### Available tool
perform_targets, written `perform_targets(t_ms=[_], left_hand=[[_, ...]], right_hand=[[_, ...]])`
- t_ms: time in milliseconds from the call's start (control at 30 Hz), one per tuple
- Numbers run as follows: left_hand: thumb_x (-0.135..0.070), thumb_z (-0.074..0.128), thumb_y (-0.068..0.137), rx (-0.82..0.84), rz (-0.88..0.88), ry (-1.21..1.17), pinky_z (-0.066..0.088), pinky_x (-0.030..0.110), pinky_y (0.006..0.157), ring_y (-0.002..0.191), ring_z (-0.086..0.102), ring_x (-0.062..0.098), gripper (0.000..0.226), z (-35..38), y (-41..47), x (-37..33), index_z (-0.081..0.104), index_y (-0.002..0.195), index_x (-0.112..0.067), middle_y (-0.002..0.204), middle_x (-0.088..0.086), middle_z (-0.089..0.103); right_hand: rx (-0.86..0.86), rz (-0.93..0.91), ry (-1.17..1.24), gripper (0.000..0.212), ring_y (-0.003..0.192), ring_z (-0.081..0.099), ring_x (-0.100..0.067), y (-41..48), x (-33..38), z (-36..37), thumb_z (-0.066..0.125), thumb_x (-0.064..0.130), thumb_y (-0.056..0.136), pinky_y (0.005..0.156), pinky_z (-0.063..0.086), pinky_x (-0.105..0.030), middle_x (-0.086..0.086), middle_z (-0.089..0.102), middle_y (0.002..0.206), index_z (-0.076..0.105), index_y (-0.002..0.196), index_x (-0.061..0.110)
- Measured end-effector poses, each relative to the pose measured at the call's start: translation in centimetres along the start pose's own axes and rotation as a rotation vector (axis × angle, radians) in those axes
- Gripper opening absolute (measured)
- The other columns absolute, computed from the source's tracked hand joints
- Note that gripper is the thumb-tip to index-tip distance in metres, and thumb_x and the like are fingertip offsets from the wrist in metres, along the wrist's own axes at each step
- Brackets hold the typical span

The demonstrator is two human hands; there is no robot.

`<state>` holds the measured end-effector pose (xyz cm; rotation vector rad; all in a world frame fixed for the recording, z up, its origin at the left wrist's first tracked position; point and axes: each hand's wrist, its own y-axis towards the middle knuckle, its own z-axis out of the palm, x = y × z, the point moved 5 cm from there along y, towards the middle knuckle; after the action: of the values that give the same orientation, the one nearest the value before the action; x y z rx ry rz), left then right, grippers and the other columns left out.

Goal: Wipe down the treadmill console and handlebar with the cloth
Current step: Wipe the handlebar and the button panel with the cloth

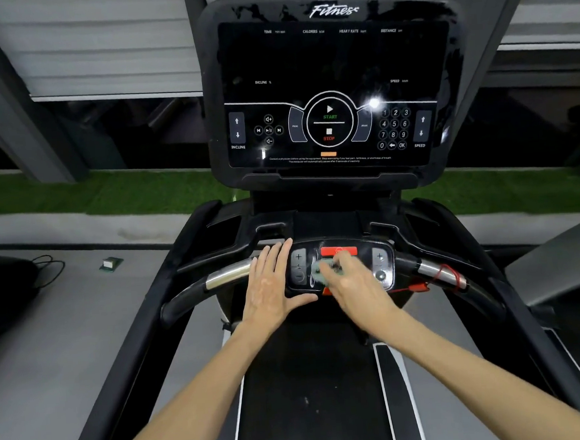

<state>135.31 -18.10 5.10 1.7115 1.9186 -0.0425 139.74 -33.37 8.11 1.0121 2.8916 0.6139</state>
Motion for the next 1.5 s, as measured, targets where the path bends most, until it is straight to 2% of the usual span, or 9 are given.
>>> perform_targets(t_ms=[167, 367, 533, 667, 833, 1033, 1133, 1233, 1500], left_hand=[[-0.058, 0.078, 0.067, 0.001, 0.000, 0.000, 0.005, 0.036, 0.119, 0.147, 0.021, 0.024, 0.112, 0.1, 0.0, 0.2, 0.019, 0.153, -0.017, 0.156, 0.004, 0.032], [-0.061, 0.075, 0.069, 0.037, -0.008, 0.021, 0.002, 0.034, 0.119, 0.148, 0.015, 0.022, 0.113, 0.2, 0.1, 0.4, 0.014, 0.155, -0.019, 0.158, 0.001, 0.026], [-0.051, 0.079, 0.070, 0.021, -0.013, -0.017, 0.004, 0.036, 0.120, 0.148, 0.016, 0.021, 0.110, 0.3, 0.1, 0.4, 0.017, 0.154, -0.019, 0.158, 0.002, 0.027], [-0.051, 0.080, 0.069, 0.036, -0.001, -0.028, 0.007, 0.037, 0.122, 0.149, 0.015, 0.019, 0.111, 0.2, 0.1, 0.8, 0.015, 0.154, -0.022, 0.159, -0.001, 0.025], [-0.060, 0.073, 0.072, 0.065, 0.016, -0.051, 0.009, 0.040, 0.123, 0.149, 0.012, 0.018, 0.109, 0.0, 0.2, 1.0, 0.012, 0.155, -0.024, 0.160, -0.004, 0.021], [-0.053, 0.078, 0.072, 0.072, -0.035, -0.152, 0.015, 0.044, 0.122, 0.149, 0.012, 0.019, 0.115, -0.1, 0.2, 1.3, 0.007, 0.155, -0.018, 0.159, 0.003, 0.022], [-0.060, 0.073, 0.073, 0.072, -0.051, -0.005, 0.002, 0.043, 0.123, 0.150, 0.000, 0.021, 0.111, -0.3, -0.1, 2.1, 0.011, 0.155, -0.016, 0.162, 0.006, 0.012], [-0.068, 0.062, 0.078, 0.115, -0.079, 0.109, -0.003, 0.045, 0.120, 0.150, -0.007, 0.028, 0.102, -0.2, -0.6, 3.1, 0.010, 0.155, -0.028, 0.163, 0.008, 0.004], [-0.063, 0.067, 0.076, 0.089, -0.057, 0.126, 0.003, 0.043, 0.120, 0.148, 0.010, 0.028, 0.100, 0.0, -0.8, 3.8, 0.013, 0.154, -0.032, 0.158, 0.006, 0.021]], right_hand=[[0.050, -0.014, 0.075, 0.035, 0.067, 0.057, -0.025, -0.5, 0.9, 0.1, 0.077, -0.001, 0.071, 0.053, 0.054, -0.035, -0.013, 0.053, 0.086, 0.064, 0.103, 0.004], [-0.121, 0.217, 0.118, 0.031, 0.057, 0.055, -0.028, 3.5, -0.8, -1.3, 0.074, -0.003, 0.075, 0.047, 0.048, -0.031, -0.017, 0.053, 0.089, 0.067, 0.105, 0.000], [-0.015, 0.092, 0.114, 0.035, 0.065, 0.059, -0.026, 0.1, 2.6, 0.8, 0.075, 0.003, 0.075, 0.052, 0.055, -0.033, -0.014, 0.055, 0.089, 0.064, 0.109, 0.002], [0.037, 0.037, 0.102, 0.026, 0.058, 0.056, -0.025, 1.3, 1.9, 0.3, 0.077, -0.001, 0.069, 0.045, 0.047, -0.031, -0.012, 0.055, 0.079, 0.067, 0.092, 0.003], [-0.103, 0.162, 0.093, 0.026, 0.063, 0.061, -0.031, 4.4, -0.5, -1.5, 0.073, -0.006, 0.072, 0.050, 0.053, -0.036, -0.016, 0.060, 0.085, 0.068, 0.097, 0.001], [-0.025, -0.002, 0.142, 0.034, 0.083, 0.062, -0.025, 0.1, 3.6, 0.8, 0.075, -0.005, 0.070, 0.066, 0.057, -0.035, -0.011, 0.063, 0.095, 0.070, 0.102, 0.006], [-0.020, 0.040, 0.170, 0.032, 0.081, 0.061, -0.026, 1.2, 3.2, 0.8, 0.076, -0.005, 0.071, 0.063, 0.056, -0.036, -0.012, 0.062, 0.094, 0.071, 0.100, 0.006], [-0.096, 0.136, 0.185, 0.028, 0.083, 0.056, -0.028, 4.2, 2.3, -0.1, 0.069, -0.006, 0.078, 0.062, 0.054, -0.039, -0.016, 0.057, 0.100, 0.070, 0.104, 0.004], [-0.058, 0.078, 0.258, 0.036, 0.089, 0.059, -0.026, 0.5, 4.7, 1.7, 0.071, -0.003, 0.076, 0.074, 0.056, -0.038, -0.012, 0.058, 0.102, 0.069, 0.109, 0.010]])
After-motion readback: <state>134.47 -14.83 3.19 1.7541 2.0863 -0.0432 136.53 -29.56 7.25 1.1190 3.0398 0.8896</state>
